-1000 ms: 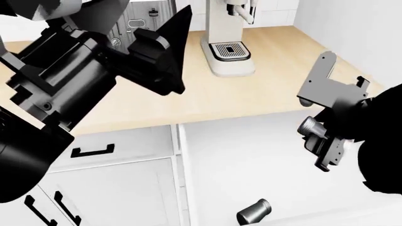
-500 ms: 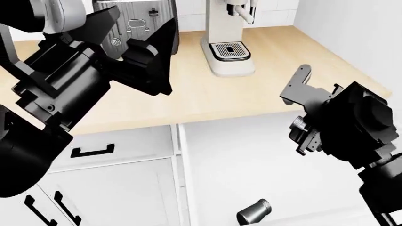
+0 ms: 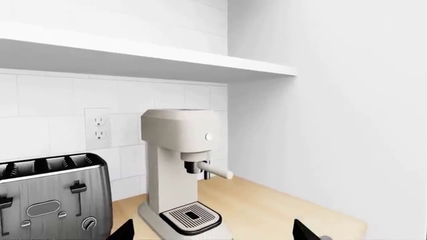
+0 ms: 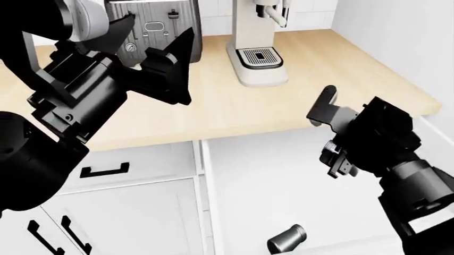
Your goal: Pick and place the shaker into the drawer. Then close the cabinet.
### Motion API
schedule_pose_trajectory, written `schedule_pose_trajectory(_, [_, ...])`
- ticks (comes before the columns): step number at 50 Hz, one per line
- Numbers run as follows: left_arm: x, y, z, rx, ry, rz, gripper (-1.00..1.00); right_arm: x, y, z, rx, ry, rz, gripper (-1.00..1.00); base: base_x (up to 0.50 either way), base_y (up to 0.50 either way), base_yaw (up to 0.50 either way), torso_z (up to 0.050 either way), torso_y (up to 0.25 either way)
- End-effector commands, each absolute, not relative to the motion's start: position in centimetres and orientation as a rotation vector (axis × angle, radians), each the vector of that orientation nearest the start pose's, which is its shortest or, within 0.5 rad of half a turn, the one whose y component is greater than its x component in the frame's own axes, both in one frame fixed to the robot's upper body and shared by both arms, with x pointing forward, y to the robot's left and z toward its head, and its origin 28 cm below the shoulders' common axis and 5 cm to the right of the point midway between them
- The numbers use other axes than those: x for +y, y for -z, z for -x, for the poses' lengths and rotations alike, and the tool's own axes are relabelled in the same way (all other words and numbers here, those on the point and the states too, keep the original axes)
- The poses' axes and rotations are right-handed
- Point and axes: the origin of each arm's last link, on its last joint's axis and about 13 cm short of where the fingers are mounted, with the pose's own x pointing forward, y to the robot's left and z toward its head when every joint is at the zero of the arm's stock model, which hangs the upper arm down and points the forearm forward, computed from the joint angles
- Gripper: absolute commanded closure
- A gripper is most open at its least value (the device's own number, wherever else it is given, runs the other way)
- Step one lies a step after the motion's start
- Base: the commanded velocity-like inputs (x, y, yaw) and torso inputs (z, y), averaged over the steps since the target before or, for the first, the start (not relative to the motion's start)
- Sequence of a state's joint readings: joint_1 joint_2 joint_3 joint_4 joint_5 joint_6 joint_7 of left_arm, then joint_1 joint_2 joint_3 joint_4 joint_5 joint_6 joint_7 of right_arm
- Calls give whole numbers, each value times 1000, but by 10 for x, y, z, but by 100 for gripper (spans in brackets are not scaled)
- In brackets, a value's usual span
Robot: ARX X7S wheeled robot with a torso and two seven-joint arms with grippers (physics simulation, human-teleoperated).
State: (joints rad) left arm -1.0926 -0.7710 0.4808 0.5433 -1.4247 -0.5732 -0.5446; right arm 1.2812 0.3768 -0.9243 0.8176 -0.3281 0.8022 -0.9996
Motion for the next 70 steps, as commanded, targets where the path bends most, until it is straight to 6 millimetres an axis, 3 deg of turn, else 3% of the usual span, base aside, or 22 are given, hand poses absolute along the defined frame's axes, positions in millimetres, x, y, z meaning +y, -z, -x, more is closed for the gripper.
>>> schedule_pose_trajectory(1, [221, -302, -236, -273, 492, 65, -100, -210, -213, -391, 1003, -470, 905, 100, 0, 0, 0, 0, 0])
schedule_pose_trajectory(19, [216, -302, -232, -275, 531, 78, -100, -199, -186, -346, 1049, -493, 842, 100, 0, 0, 0, 0, 0])
schedule_pose_trajectory(32, [218, -299, -233, -266, 520, 80, -100, -196, -159, -340, 1084, -524, 786, 100, 0, 0, 0, 0, 0])
schedule_pose_trajectory(51, [217, -297, -234, -261, 518, 81, -100, -201, -156, -342, 1115, -477, 783, 100, 0, 0, 0, 0, 1])
schedule_pose_trajectory(52, [217, -298, -234, -261, 518, 81, -100, -202, -156, -342, 1120, -471, 783, -100, 0, 0, 0, 0, 0])
schedule_pose_trajectory(60, [217, -299, -232, -267, 521, 82, -100, -204, -167, -336, 1095, -424, 779, -100, 0, 0, 0, 0, 0])
schedule_pose_trajectory(66, [217, -302, -228, -276, 526, 84, -100, -204, -195, -323, 968, -393, 782, -100, 0, 0, 0, 0, 0])
schedule_pose_trajectory(70, [216, -305, -226, -282, 530, 85, -100, -200, -224, -310, 819, -339, 763, -100, 0, 0, 0, 0, 0])
